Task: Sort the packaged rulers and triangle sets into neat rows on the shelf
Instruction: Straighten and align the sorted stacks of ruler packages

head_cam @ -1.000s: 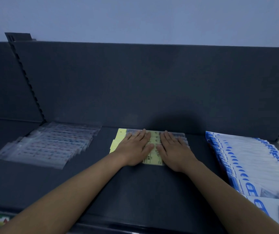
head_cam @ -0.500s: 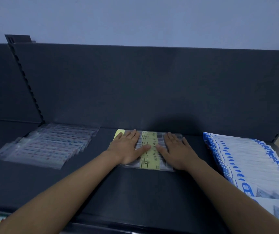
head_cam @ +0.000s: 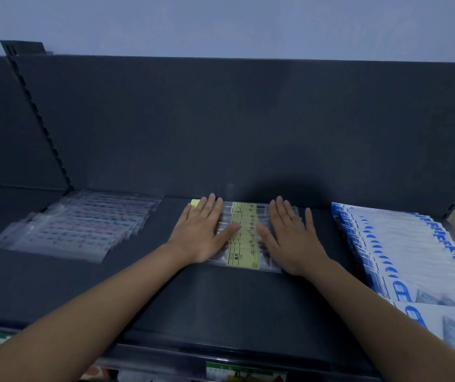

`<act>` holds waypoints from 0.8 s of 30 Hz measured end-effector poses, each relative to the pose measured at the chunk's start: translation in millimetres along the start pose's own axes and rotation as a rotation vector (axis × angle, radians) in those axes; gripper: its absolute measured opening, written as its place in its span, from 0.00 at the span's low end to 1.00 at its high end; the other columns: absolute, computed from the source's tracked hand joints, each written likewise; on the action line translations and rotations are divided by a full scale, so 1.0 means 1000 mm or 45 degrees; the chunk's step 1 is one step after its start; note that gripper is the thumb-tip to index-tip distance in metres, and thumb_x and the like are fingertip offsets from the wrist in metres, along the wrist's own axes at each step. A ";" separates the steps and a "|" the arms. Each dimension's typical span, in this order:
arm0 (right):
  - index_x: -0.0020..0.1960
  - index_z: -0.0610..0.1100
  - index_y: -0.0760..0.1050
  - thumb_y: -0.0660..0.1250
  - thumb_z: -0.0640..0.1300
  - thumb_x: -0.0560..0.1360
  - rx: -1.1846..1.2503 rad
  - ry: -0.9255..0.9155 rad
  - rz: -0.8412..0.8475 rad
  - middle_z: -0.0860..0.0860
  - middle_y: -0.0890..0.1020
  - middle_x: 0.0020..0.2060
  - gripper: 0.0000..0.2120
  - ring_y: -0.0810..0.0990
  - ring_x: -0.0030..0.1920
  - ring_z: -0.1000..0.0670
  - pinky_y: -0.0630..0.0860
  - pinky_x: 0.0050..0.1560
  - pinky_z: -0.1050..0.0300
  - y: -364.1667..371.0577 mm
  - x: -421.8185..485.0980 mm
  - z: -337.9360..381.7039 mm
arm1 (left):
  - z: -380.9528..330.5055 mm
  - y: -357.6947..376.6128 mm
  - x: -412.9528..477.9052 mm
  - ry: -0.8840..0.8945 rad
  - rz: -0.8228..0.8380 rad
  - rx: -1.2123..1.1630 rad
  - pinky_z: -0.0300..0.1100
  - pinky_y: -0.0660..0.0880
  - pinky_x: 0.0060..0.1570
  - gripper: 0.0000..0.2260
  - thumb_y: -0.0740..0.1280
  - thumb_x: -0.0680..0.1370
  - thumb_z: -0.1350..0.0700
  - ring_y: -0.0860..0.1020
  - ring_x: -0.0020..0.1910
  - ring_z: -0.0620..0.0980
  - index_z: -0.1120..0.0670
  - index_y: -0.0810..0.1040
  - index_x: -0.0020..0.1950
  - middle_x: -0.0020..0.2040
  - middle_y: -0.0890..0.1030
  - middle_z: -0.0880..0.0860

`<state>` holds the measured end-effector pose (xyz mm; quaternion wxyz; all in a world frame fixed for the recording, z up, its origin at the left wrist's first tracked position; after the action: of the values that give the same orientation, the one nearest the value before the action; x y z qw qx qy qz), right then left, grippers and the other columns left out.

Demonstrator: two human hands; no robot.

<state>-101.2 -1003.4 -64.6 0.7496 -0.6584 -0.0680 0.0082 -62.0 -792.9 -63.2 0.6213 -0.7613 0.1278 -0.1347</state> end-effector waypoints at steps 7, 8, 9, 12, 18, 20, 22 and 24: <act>0.76 0.45 0.36 0.35 0.63 0.78 -0.019 -0.005 0.169 0.51 0.39 0.77 0.34 0.36 0.76 0.54 0.32 0.73 0.44 0.003 -0.004 -0.001 | -0.001 0.002 -0.007 -0.013 0.134 -0.011 0.49 0.38 0.75 0.36 0.43 0.77 0.31 0.38 0.77 0.45 0.50 0.40 0.79 0.79 0.41 0.49; 0.76 0.46 0.35 0.35 0.63 0.78 -0.020 -0.008 0.176 0.51 0.39 0.77 0.33 0.36 0.76 0.54 0.32 0.73 0.44 0.003 -0.004 -0.001 | -0.001 0.002 -0.007 -0.012 0.142 -0.008 0.49 0.38 0.75 0.36 0.43 0.77 0.31 0.38 0.77 0.45 0.50 0.40 0.79 0.79 0.40 0.49; 0.76 0.46 0.35 0.35 0.64 0.78 -0.018 -0.008 0.182 0.51 0.38 0.76 0.34 0.36 0.75 0.54 0.31 0.73 0.44 0.003 -0.005 -0.001 | -0.002 0.001 -0.008 -0.014 0.146 -0.007 0.49 0.38 0.76 0.36 0.43 0.77 0.31 0.38 0.77 0.45 0.50 0.40 0.79 0.79 0.40 0.49; 0.76 0.46 0.33 0.36 0.64 0.78 -0.011 -0.018 0.149 0.51 0.35 0.76 0.34 0.34 0.75 0.55 0.30 0.72 0.45 0.002 -0.009 0.000 | -0.002 0.002 -0.011 -0.036 0.105 -0.020 0.49 0.37 0.76 0.37 0.43 0.77 0.31 0.37 0.77 0.45 0.50 0.37 0.78 0.78 0.37 0.49; 0.77 0.46 0.36 0.37 0.64 0.78 -0.037 -0.036 0.213 0.50 0.40 0.77 0.34 0.38 0.76 0.54 0.34 0.74 0.46 -0.003 -0.012 0.004 | -0.002 -0.001 -0.015 -0.038 0.148 -0.005 0.50 0.40 0.76 0.35 0.43 0.78 0.32 0.41 0.78 0.46 0.50 0.42 0.79 0.79 0.42 0.50; 0.77 0.44 0.39 0.38 0.64 0.78 -0.024 -0.044 0.171 0.50 0.43 0.77 0.35 0.41 0.76 0.54 0.36 0.75 0.47 -0.008 -0.011 0.008 | 0.001 -0.007 -0.017 -0.014 0.088 0.031 0.50 0.44 0.76 0.34 0.44 0.79 0.33 0.46 0.78 0.48 0.50 0.48 0.79 0.80 0.48 0.51; 0.78 0.43 0.44 0.39 0.64 0.78 -0.001 -0.067 0.088 0.49 0.48 0.78 0.36 0.45 0.77 0.53 0.41 0.76 0.47 -0.013 -0.010 0.014 | 0.004 -0.013 -0.020 0.032 0.000 0.043 0.50 0.53 0.75 0.32 0.47 0.79 0.34 0.58 0.76 0.51 0.52 0.59 0.77 0.77 0.61 0.51; 0.76 0.42 0.55 0.41 0.64 0.78 0.056 -0.116 0.012 0.47 0.58 0.76 0.35 0.55 0.76 0.50 0.52 0.75 0.49 -0.018 -0.007 0.025 | 0.010 -0.021 -0.023 0.080 -0.043 -0.013 0.47 0.63 0.67 0.26 0.50 0.80 0.36 0.70 0.66 0.52 0.52 0.71 0.65 0.64 0.74 0.50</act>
<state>-112.0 -981.4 -44.1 0.7600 -0.6410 -0.0987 0.0431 -79.3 -771.7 -45.4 0.6107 -0.7619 0.1352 -0.1682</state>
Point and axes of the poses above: each hand's wrist, its own x-axis towards the middle knuckle, its own y-axis out of the palm, z = x × y, the point moved 1 cm from there along x, towards the middle knuckle
